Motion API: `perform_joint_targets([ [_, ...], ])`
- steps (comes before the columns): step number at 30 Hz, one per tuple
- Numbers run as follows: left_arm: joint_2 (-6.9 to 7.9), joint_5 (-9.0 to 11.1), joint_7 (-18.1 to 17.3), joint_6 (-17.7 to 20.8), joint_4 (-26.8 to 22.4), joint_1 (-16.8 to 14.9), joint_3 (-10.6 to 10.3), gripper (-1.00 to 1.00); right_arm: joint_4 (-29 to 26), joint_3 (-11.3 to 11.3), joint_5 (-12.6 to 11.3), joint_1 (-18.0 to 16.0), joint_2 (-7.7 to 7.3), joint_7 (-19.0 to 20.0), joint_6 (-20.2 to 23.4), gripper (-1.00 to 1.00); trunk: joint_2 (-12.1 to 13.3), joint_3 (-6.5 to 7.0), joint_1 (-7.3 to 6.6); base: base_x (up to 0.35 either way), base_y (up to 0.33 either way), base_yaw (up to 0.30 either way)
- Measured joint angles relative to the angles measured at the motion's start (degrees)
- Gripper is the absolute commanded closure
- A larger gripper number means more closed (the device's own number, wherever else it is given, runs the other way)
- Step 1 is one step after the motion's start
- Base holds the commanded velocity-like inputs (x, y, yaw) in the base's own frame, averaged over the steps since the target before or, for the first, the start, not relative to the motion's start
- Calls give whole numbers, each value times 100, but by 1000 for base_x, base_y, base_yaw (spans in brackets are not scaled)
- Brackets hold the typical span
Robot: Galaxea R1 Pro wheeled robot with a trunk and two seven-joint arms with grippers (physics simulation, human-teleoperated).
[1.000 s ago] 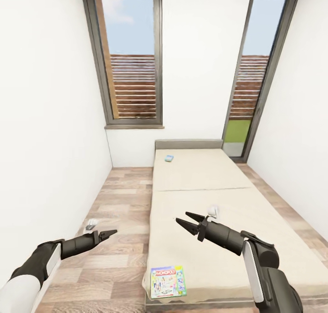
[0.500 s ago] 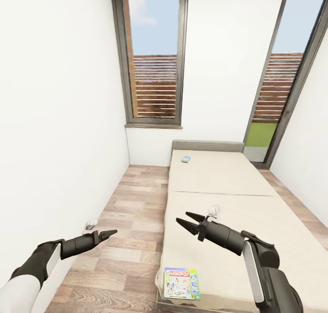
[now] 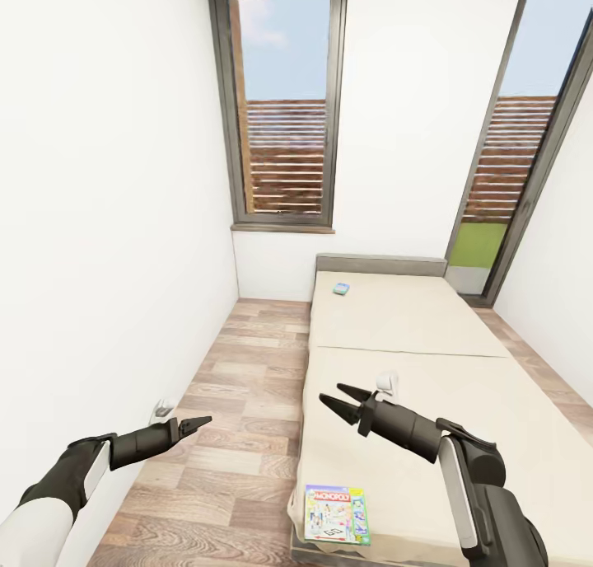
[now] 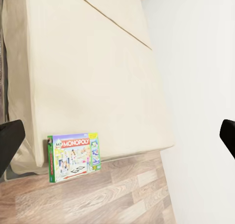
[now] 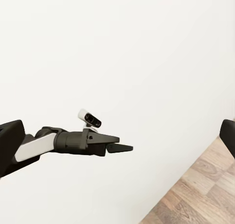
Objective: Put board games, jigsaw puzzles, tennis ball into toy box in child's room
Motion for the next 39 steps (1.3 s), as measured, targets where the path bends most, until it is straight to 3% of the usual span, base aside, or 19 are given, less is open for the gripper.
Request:
perform_joint_targets([
  [28, 5, 3, -19, 0, 0, 1, 0, -100, 31, -49, 39, 0, 3, -138, -9, -100, 0, 0, 0, 0, 26, 0],
  [34, 25, 9, -70, -8, -29, 0, 1, -100, 445, -40, 56, -26, 5, -824, -12, -100, 0, 0, 0, 0, 0, 0],
  [39, 53, 20, -107, 2, -41, 0, 2, -100, 1051, -31, -6, -141, 3, -1883, -3, -100, 1, 0, 0, 0, 0, 0],
])
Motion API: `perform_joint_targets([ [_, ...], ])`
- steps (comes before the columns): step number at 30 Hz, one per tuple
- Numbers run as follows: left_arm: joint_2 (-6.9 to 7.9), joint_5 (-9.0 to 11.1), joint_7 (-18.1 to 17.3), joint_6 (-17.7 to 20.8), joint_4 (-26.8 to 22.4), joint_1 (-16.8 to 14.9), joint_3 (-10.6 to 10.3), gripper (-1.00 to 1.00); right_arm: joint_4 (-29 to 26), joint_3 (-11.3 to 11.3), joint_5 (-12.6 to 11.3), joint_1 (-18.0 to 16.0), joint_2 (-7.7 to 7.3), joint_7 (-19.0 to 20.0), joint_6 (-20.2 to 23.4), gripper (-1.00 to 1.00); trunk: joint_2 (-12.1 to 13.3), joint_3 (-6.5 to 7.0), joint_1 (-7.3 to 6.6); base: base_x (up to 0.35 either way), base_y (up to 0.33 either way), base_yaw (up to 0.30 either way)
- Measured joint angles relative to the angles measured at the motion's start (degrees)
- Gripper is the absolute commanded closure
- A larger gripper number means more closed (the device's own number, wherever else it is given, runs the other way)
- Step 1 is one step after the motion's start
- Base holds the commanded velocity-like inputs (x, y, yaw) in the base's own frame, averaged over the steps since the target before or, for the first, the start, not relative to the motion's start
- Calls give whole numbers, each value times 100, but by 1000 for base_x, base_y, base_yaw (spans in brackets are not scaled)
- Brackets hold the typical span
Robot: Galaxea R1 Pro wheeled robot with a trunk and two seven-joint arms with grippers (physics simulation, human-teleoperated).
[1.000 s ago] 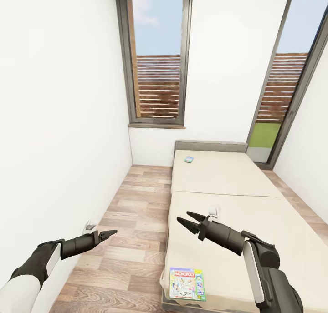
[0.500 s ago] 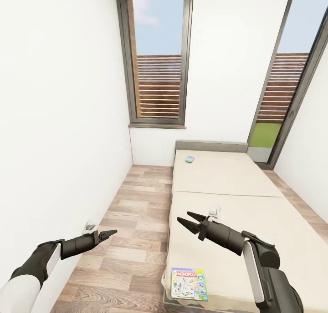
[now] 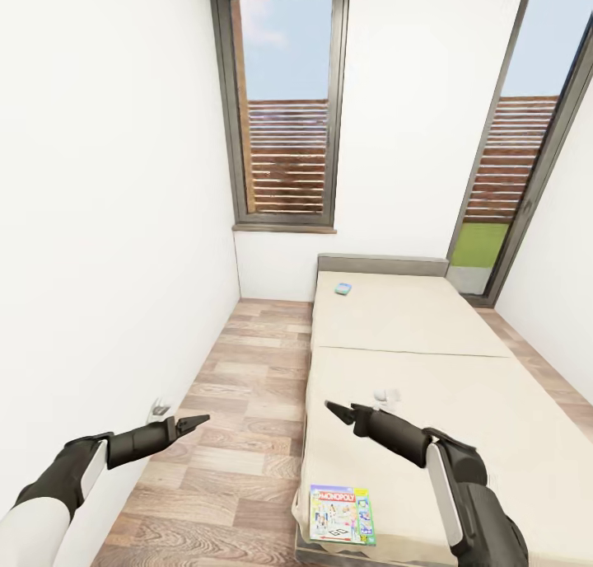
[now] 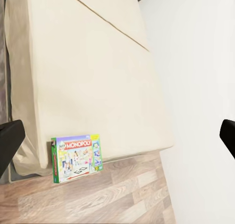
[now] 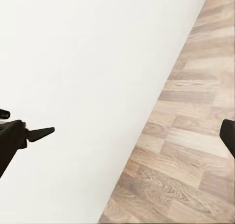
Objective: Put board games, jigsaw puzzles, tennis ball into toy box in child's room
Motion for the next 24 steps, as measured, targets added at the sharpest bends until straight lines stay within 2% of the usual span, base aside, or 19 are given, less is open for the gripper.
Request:
perform_joint_targets([
  [3, 9, 7, -15, 9, -2, 0, 0, -100, 320, -18, -17, -138, 3, -423, 0, -100, 0, 0, 0, 0, 0, 0],
  [8, 20, 9, -23, 27, -2, 0, 6, -100, 856, -33, -27, -361, 7, -710, 6, -100, 0, 0, 0, 0, 0, 0],
  [11, 22, 9, -25, 38, -2, 0, 4, -100, 1393, -108, -94, -579, 7, -931, 17, -100, 0, 0, 0, 0, 0, 0],
  [19, 12, 4, -25, 48, -3, 0, -7, -100, 2370, -334, -603, -932, -57, -1134, 45, -100, 0, 0, 0, 0, 0, 0],
  [24, 11, 3, -25, 51, -3, 0, -8, -100, 2545, -359, -686, -1005, -89, -1146, 66, -100, 0, 0, 0, 0, 0, 0],
])
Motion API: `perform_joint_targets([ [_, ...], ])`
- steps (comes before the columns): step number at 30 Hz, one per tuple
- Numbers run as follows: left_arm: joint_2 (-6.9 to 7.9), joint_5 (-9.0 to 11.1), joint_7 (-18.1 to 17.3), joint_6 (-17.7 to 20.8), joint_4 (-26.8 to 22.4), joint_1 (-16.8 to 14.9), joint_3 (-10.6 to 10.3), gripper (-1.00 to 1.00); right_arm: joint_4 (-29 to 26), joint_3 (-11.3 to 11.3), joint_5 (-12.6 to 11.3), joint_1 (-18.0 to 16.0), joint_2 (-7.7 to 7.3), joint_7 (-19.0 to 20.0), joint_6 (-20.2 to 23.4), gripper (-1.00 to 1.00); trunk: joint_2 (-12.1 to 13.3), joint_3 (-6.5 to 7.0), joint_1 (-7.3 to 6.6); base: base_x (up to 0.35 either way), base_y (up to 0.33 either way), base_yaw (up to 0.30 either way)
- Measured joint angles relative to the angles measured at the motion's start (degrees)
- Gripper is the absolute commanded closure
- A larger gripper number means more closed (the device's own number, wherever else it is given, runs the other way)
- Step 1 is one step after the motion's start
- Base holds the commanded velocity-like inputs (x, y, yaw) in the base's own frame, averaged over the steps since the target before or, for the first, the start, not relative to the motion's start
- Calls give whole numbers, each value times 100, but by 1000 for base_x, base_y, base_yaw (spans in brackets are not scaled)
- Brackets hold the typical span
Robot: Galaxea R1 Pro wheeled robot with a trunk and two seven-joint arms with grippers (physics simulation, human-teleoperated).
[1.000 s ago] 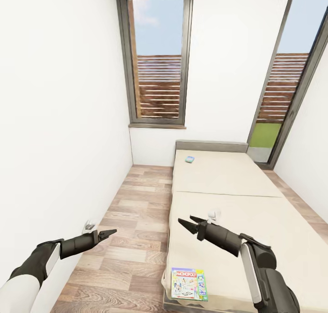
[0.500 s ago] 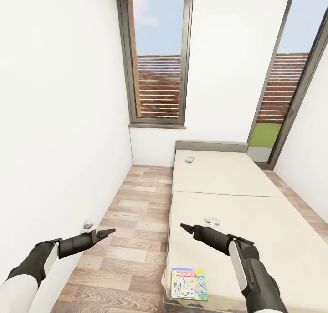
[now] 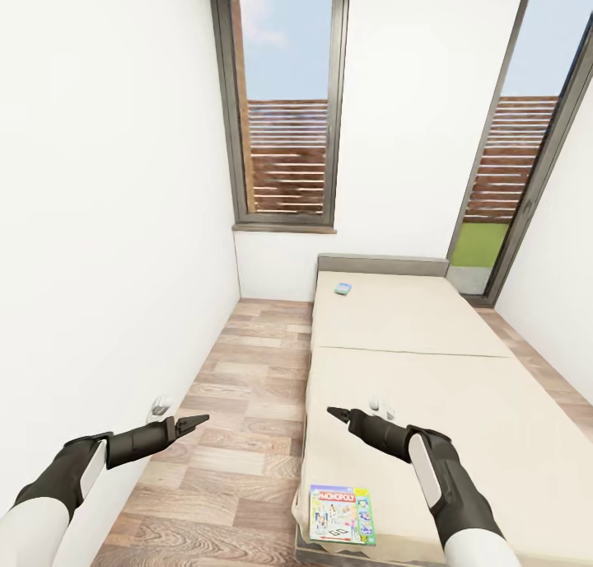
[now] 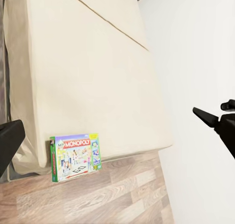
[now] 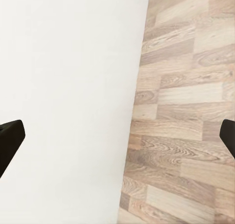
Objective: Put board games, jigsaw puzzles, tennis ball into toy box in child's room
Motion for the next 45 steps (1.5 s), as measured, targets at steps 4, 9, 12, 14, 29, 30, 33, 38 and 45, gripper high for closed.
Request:
perform_joint_targets([
  [4, 5, -4, 4, 5, 0, 0, 0, -100, 60, -10, -7, -27, -3, -17, 7, -100, 0, 0, 0, 0, 0, 0],
  [9, -1, -6, 8, 7, 0, 0, -1, -100, 184, -15, -9, -67, -6, -153, 7, -100, 0, 0, 0, 0, 0, 0],
  [12, -1, -6, 8, 7, 0, 0, -1, -100, 251, -64, -13, -104, -5, -269, 6, -100, 0, 0, 0, 0, 0, 0],
  [14, -2, -7, 9, 7, 0, 0, -1, -100, 359, -197, -14, -128, -3, -355, 5, -100, 0, 0, 0, 0, 0, 0],
  [29, -26, -8, 16, 13, 0, 0, -7, -100, 1196, -1297, -25, -345, 23, -864, -60, -100, 0, 0, 0, 0, 0, 0],
  [30, -30, -8, 16, 14, 0, 0, -8, -100, 1210, -1315, -27, -349, 40, -914, -69, -100, 0, 0, 0, 0, 0, 0],
  [33, -39, -7, 17, 16, 0, 0, -9, -100, 1248, -1362, -38, -348, 61, -968, -121, -100, 0, 0, 0, 0, 0, 0],
  [38, -48, -7, 18, 16, 0, 0, -3, -100, 1272, -1512, -227, -347, 73, -960, -296, -100, 0, 0, 0, 0, 0, 0],
  [45, -48, -9, 20, 16, 0, 0, -3, -100, 1285, -1622, -1102, -262, -23, -920, -150, -100, 0, 0, 0, 0, 0, 0],
])
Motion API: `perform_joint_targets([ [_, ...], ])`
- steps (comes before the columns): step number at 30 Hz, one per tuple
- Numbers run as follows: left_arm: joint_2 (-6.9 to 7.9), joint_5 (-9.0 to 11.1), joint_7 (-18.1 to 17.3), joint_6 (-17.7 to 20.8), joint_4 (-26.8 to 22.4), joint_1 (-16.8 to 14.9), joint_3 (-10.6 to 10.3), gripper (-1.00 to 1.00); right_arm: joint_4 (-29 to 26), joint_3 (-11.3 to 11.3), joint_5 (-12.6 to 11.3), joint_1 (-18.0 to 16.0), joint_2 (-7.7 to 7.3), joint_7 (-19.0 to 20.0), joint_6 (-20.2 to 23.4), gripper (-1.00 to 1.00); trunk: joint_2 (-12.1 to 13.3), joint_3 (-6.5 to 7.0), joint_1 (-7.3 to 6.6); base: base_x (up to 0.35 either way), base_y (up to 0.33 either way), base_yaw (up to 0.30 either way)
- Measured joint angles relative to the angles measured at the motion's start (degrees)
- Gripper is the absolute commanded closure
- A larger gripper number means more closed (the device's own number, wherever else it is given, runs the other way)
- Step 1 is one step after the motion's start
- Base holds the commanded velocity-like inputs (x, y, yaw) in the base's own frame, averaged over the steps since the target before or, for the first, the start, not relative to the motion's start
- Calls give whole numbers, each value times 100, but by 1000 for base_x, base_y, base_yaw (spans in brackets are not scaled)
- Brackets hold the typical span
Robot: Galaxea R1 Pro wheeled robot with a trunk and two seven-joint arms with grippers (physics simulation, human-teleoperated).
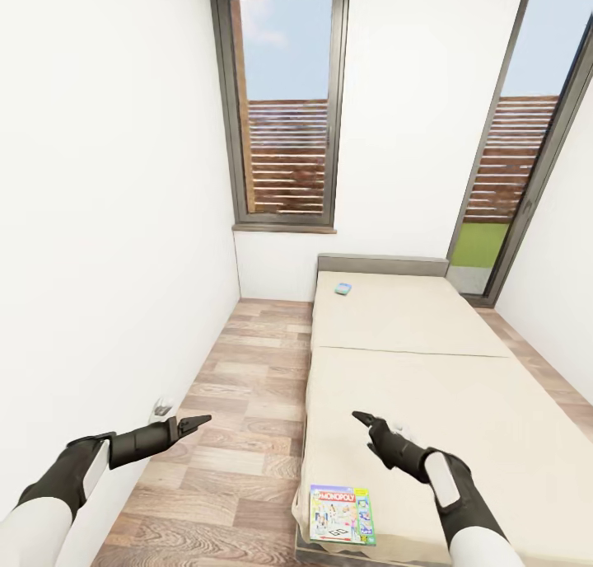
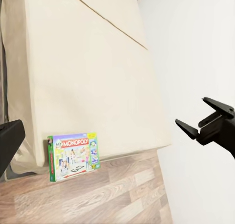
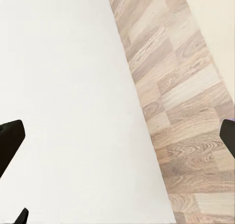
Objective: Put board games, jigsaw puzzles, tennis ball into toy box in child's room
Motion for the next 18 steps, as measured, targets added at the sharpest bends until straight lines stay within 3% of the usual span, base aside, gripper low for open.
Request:
perform_joint_targets([
  [6, 34, 8, -13, -7, -1, 0, -5, -100, 17, -34, -463, 526, -342, 152, 63, -100, 0, -1, 0, 0, 0, 0],
  [12, 17, 10, -19, -5, 0, 0, -7, -100, 37, -61, -586, 926, -595, 800, 70, -100, 0, 0, 0, 0, 0, 0],
  [15, 6, 10, -20, -8, 0, 0, -2, -100, 371, -66, -556, 1000, -722, 1015, -24, -100, 0, -1, 0, 0, 0, 0],
  [18, -2, 10, -21, -7, -1, 0, 4, -100, 1162, -52, -530, 1049, -1027, 1151, -334, -100, 0, -1, 0, 0, 0, 0],
])
